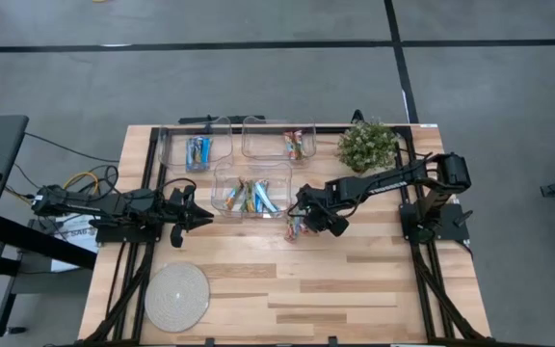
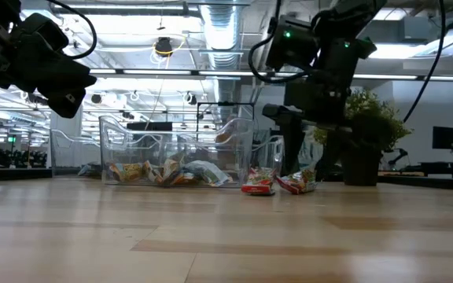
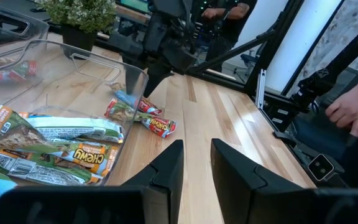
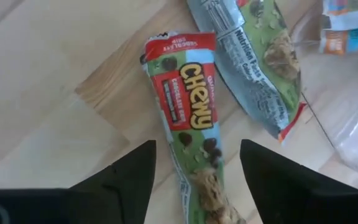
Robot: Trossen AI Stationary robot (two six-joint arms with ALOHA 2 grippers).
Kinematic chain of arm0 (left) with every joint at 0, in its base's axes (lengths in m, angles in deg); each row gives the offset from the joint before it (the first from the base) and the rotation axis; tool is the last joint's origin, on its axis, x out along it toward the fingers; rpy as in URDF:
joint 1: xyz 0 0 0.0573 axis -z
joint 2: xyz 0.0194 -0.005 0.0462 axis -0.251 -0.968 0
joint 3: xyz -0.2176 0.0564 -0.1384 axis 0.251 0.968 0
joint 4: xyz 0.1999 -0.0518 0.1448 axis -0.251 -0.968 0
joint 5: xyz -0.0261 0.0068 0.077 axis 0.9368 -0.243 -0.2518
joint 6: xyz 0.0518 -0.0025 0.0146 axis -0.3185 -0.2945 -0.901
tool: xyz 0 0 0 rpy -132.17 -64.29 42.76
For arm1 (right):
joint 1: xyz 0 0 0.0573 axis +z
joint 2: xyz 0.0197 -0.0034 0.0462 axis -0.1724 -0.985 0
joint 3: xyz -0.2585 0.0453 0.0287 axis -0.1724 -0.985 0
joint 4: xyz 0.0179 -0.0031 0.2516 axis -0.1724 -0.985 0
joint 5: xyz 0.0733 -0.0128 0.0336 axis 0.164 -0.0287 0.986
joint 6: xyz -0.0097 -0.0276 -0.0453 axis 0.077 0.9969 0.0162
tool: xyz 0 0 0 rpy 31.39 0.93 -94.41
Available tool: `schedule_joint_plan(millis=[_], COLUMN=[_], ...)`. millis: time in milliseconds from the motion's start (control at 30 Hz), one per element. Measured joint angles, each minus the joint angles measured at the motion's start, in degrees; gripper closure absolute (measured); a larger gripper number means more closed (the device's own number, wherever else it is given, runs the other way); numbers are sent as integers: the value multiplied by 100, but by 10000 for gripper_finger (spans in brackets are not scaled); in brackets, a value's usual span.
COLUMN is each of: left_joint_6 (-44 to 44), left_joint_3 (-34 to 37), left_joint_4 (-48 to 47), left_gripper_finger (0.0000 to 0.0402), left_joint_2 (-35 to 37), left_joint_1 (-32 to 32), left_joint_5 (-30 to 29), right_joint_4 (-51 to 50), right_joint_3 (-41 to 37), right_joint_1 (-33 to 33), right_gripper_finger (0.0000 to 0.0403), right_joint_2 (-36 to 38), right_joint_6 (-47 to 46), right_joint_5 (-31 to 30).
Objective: Pick and place Granola Bars by type
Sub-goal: Put the red granola bar into the top right transparent bin
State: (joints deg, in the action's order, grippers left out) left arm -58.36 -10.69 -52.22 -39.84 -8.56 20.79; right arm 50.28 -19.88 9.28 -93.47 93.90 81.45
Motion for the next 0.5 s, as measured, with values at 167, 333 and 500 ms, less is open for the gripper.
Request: schedule_joint_plan(millis=[167, 333, 500], left_joint_6=[0, 0, 0], left_joint_3=[0, -2, 0], left_joint_4=[-1, 0, -1], left_gripper_finger=[328, 328, 328], left_joint_2=[-2, 0, -2], left_joint_1=[0, 0, -1], left_joint_5=[0, 0, 2], right_joint_4=[213, 300, 360], right_joint_3=[-182, -162, -168], right_joint_1=[-60, -63, -50], right_gripper_finger=[199, 224, 247], right_joint_2=[-16, -288, -339], right_joint_6=[19, 102, 105], right_joint_5=[2, -13, 0])
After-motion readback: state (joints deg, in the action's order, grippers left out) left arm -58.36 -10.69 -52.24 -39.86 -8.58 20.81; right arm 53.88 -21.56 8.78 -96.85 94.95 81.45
